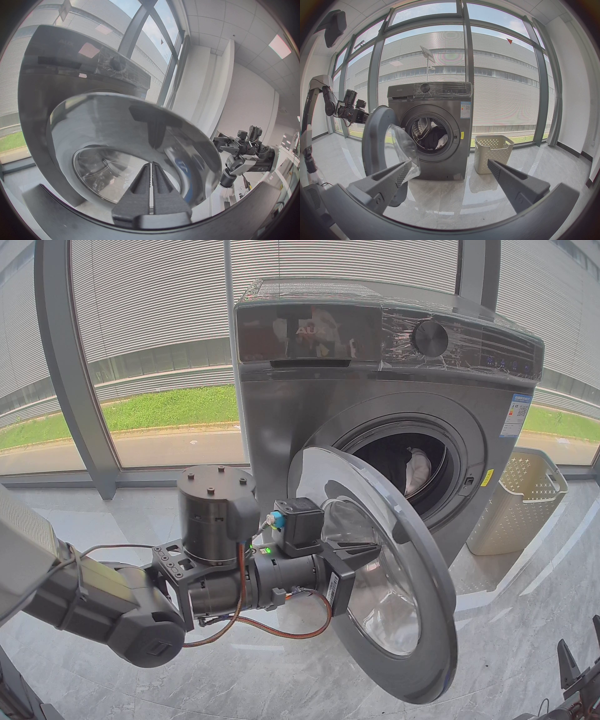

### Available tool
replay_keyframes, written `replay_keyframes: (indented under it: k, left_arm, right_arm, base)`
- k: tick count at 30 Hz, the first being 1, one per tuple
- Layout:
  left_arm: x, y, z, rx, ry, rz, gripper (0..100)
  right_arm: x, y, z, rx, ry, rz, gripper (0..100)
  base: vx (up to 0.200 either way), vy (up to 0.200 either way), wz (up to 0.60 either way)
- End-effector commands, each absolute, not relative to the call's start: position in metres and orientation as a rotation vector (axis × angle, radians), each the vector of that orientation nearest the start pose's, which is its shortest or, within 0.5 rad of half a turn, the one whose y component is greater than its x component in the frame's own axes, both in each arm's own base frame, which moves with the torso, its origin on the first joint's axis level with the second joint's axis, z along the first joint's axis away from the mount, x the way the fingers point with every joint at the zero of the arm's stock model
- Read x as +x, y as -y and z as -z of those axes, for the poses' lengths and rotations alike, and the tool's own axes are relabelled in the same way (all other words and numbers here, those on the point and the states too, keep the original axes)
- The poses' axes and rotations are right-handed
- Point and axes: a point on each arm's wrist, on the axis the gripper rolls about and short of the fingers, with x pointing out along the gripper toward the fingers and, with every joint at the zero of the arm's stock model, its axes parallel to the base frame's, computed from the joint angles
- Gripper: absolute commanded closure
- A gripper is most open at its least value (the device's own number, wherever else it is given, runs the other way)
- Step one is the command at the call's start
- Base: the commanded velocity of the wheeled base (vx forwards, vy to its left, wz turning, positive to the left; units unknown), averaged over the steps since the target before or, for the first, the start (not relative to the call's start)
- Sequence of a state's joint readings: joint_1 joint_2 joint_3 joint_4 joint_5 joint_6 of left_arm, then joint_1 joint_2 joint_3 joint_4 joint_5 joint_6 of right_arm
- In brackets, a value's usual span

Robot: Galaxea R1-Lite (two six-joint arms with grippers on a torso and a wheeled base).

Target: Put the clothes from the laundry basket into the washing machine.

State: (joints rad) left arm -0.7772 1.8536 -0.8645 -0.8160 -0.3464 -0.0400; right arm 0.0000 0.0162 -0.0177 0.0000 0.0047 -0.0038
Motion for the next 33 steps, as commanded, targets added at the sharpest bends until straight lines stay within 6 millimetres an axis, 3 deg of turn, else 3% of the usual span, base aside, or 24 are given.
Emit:
replay_keyframes:
  k: [1, 6, 11, 15, 16, 19, 20, 22, 23, 25, 26, 27, 28, 29, 30, 31, 32, 33]
  left_arm:
    - [0.241, 0.250, -0.162, -0.025, -0.228, 1.109, 100]
    - [0.239, 0.238, -0.180, -0.051, -0.183, 1.076, 100]
    - [0.222, 0.192, -0.207, -0.070, -0.108, 0.967, 100]
    - [0.197, 0.145, -0.225, -0.086, -0.040, 0.874, 100]
    - [0.186, 0.125, -0.231, -0.091, -0.001, 0.822, 100]
    - [0.186, 0.125, -0.231, -0.091, -0.001, 0.822, 100]
    - [0.147, 0.060, -0.243, -0.098, 0.106, 0.602, 100]
    - [0.126, 0.035, -0.248, -0.095, 0.159, 0.486, 100]
    - [0.125, 0.034, -0.249, -0.096, 0.163, 0.480, 100]
    - [0.102, 0.016, -0.254, -0.141, 0.203, 0.375, 100]
    - [0.090, 0.011, -0.254, -0.179, 0.214, 0.335, 100]
    - [0.081, 0.008, -0.253, -0.202, 0.224, 0.312, 100]
    - [0.081, 0.008, -0.253, -0.202, 0.224, 0.312, 100]
    - [0.067, 0.006, -0.249, -0.227, 0.231, 0.286, 100]
    - [0.067, 0.006, -0.249, -0.227, 0.231, 0.286, 100]
    - [0.059, 0.005, -0.243, -0.226, 0.229, 0.274, 100]
    - [0.059, 0.005, -0.243, -0.226, 0.229, 0.274, 100]
    - [0.050, 0.005, -0.242, -0.225, 0.245, 0.267, 100]
  right_arm:
    - [-0.022, 0.000, -0.076, -0.005, -0.005, -0.006, 0]
    - [-0.022, 0.000, -0.076, -0.005, -0.005, -0.006, 0]
    - [-0.022, 0.000, -0.076, -0.006, -0.005, -0.006, 0]
    - [-0.022, 0.000, -0.076, -0.006, -0.005, -0.006, 0]
    - [-0.022, 0.000, -0.076, -0.008, -0.005, -0.006, 0]
    - [-0.022, 0.000, -0.076, -0.008, -0.005, -0.006, 0]
    - [-0.023, -0.001, -0.076, -0.024, -0.003, -0.029, 0]
    - [-0.023, -0.001, -0.076, -0.052, 0.000, -0.052, 0]
    - [-0.023, -0.001, -0.076, -0.054, 0.000, -0.052, 0]
    - [-0.023, -0.001, -0.077, -0.054, 0.006, -0.057, 0]
    - [-0.025, -0.001, -0.092, -0.037, 0.064, -0.066, 0]
    - [-0.026, 0.000, -0.125, -0.003, 0.140, -0.067, 0]
    - [-0.026, 0.000, -0.125, -0.003, 0.140, -0.067, 0]
    - [-0.009, 0.001, -0.196, 0.102, 0.202, -0.046, 0]
    - [-0.009, 0.001, -0.196, 0.102, 0.202, -0.046, 0]
    - [0.006, 0.001, -0.237, 0.150, 0.240, -0.062, 0]
    - [0.006, 0.001, -0.237, 0.150, 0.240, -0.062, 0]
    - [0.023, -0.003, -0.260, 0.100, 0.220, -0.159, 0]
  base:
    - [0.000, 0.000, 0.00]
    - [0.000, 0.000, 0.00]
    - [0.000, 0.000, 0.00]
    - [0.000, 0.000, 0.00]
    - [0.000, 0.000, 0.00]
    - [0.000, 0.000, 0.00]
    - [0.000, 0.000, 0.00]
    - [0.000, 0.000, 0.00]
    - [0.000, 0.000, 0.00]
    - [0.000, 0.000, 0.00]
    - [0.000, 0.000, 0.00]
    - [0.000, 0.000, 0.00]
    - [0.000, 0.000, 0.00]
    - [0.000, 0.000, 0.00]
    - [0.000, 0.000, 0.00]
    - [0.000, 0.000, 0.00]
    - [0.000, 0.000, 0.00]
    - [0.000, 0.000, 0.00]
